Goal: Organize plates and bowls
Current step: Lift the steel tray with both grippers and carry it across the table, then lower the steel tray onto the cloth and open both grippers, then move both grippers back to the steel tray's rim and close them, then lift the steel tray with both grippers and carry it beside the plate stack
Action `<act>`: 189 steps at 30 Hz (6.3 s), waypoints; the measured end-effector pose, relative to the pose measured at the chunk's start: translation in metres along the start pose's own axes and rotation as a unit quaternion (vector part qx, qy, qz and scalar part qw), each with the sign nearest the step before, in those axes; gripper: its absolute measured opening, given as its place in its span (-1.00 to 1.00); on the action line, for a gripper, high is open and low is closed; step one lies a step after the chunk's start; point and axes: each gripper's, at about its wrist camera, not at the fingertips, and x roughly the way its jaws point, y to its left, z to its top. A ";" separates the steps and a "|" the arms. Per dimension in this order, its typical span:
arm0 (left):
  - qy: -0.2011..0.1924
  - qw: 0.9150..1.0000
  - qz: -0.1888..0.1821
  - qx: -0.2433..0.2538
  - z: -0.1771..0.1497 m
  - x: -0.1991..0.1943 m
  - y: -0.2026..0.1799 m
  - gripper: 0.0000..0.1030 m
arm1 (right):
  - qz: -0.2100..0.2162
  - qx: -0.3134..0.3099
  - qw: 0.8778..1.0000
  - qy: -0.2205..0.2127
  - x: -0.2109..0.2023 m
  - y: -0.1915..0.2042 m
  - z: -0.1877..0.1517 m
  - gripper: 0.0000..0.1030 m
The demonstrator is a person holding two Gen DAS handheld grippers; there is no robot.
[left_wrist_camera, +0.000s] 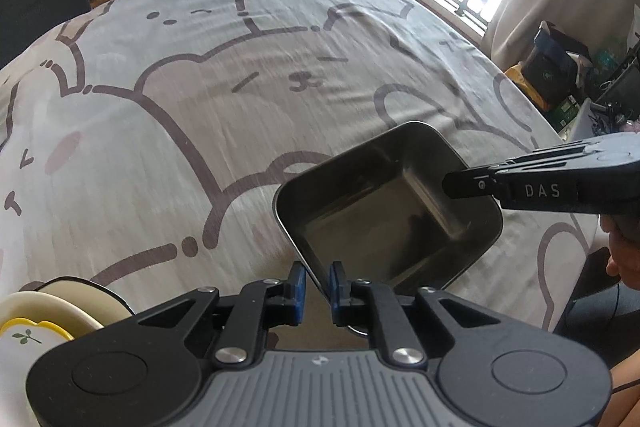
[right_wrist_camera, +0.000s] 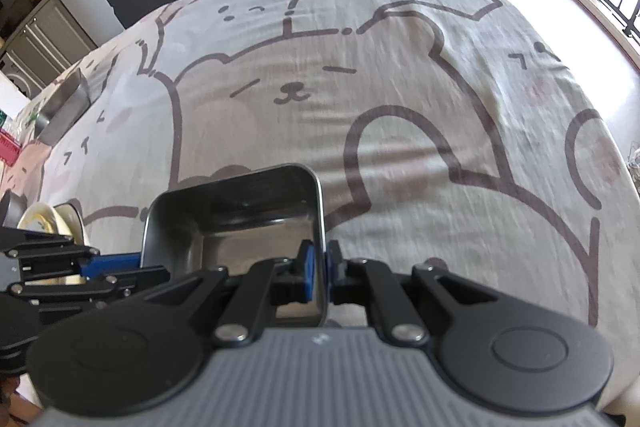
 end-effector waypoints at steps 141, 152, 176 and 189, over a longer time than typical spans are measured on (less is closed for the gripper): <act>-0.221 0.875 0.132 -0.411 -0.038 -0.071 0.386 -0.79 | 0.207 -0.145 0.964 -0.079 0.172 0.336 0.188 -0.83; -0.212 0.893 0.152 -0.366 -0.027 -0.083 0.370 -0.92 | 0.197 -0.179 0.959 -0.096 0.159 0.341 0.186 -0.91; -0.263 0.917 0.096 -0.283 -0.045 -0.193 0.229 -0.92 | 0.180 -0.194 0.951 -0.159 -0.011 0.268 0.125 -0.87; -0.255 0.940 0.027 -0.227 -0.065 -0.186 0.138 -0.90 | 0.145 -0.146 0.960 -0.192 -0.074 0.186 0.054 -0.87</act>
